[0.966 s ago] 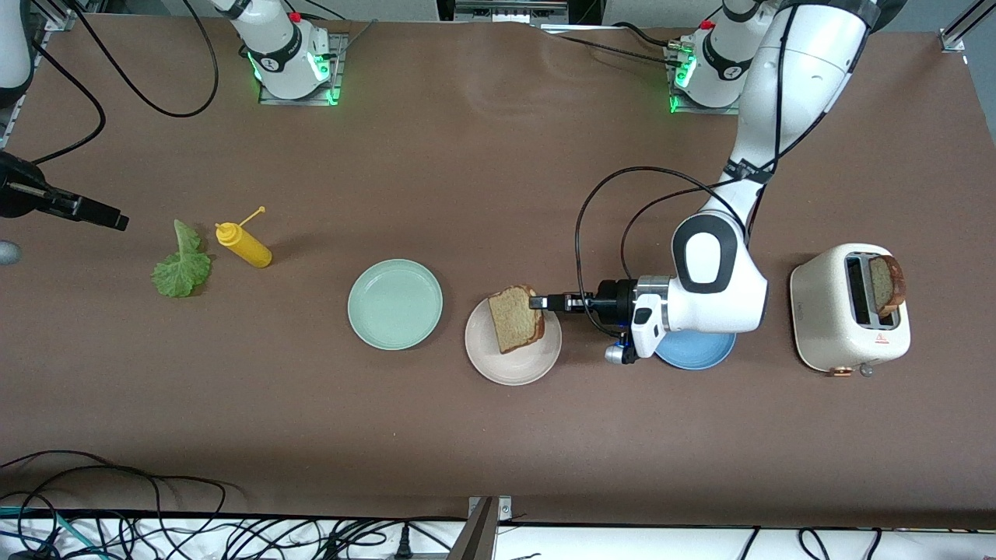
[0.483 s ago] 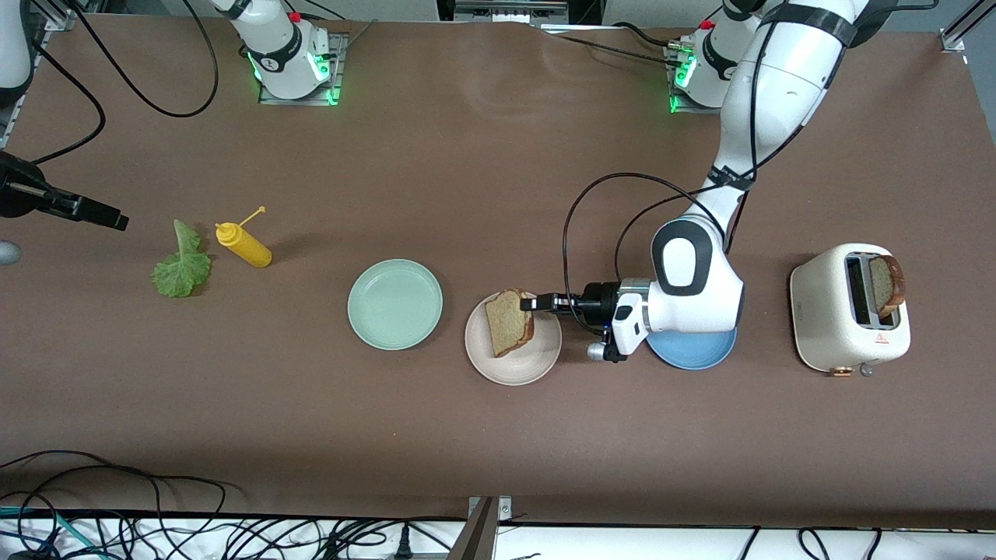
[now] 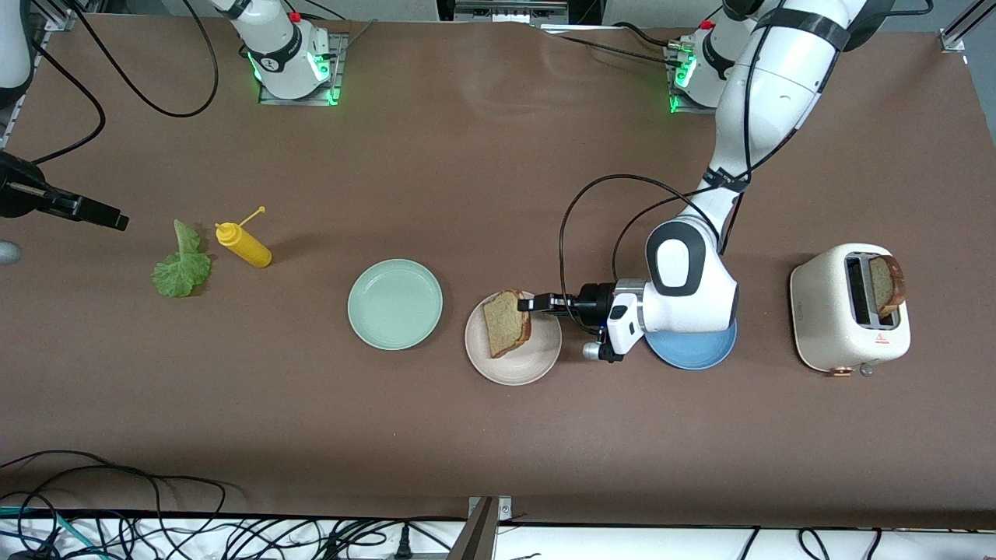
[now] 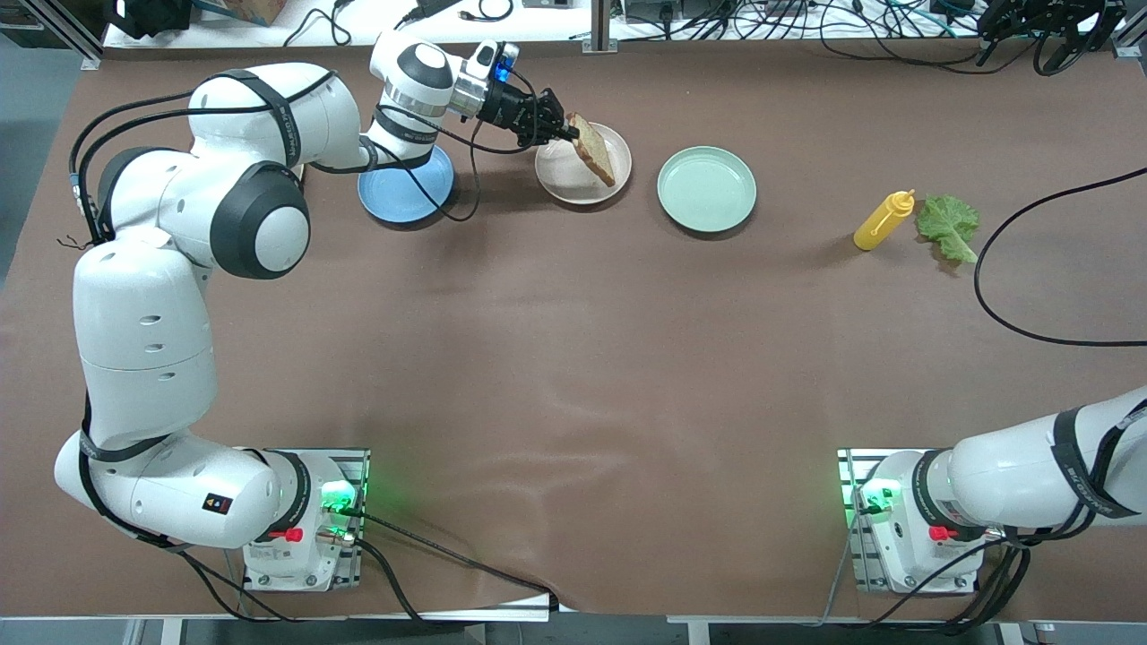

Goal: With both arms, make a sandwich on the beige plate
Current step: 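Lower the toast onto the beige plate and open the left gripper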

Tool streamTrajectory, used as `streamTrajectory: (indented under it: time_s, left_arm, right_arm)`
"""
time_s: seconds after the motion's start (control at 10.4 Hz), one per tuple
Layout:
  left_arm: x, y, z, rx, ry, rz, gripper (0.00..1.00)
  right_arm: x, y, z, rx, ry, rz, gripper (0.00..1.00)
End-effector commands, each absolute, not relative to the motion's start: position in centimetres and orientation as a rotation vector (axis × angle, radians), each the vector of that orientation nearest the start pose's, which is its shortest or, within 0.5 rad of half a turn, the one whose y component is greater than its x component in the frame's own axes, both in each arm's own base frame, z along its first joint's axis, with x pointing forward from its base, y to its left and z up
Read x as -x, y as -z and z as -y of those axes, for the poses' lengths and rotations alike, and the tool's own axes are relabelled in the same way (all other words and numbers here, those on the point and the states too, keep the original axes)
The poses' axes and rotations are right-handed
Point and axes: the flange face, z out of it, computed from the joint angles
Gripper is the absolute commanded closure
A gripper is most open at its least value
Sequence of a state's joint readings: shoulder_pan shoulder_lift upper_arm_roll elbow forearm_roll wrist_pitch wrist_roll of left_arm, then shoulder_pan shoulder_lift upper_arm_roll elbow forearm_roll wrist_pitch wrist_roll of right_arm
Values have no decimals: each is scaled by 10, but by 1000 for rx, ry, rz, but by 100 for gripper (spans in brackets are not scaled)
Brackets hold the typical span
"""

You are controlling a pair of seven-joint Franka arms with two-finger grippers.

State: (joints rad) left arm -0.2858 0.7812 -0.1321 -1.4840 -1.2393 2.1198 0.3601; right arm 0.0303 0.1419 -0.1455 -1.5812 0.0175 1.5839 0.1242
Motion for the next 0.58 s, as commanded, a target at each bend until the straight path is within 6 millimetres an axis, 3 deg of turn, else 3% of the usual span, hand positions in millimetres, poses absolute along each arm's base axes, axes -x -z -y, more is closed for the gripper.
streamTrajectory:
  time_s: [0.0,0.48]
  left_arm:
    - [-654,-226,331,-2088,146,-34,100]
    - [-652,-214,338,-2095,150,-46,100]
  right_arm:
    - [-583,-546,62,3120,-217,-360,0]
    - [-583,-546,61,3120,-217,-357,0]
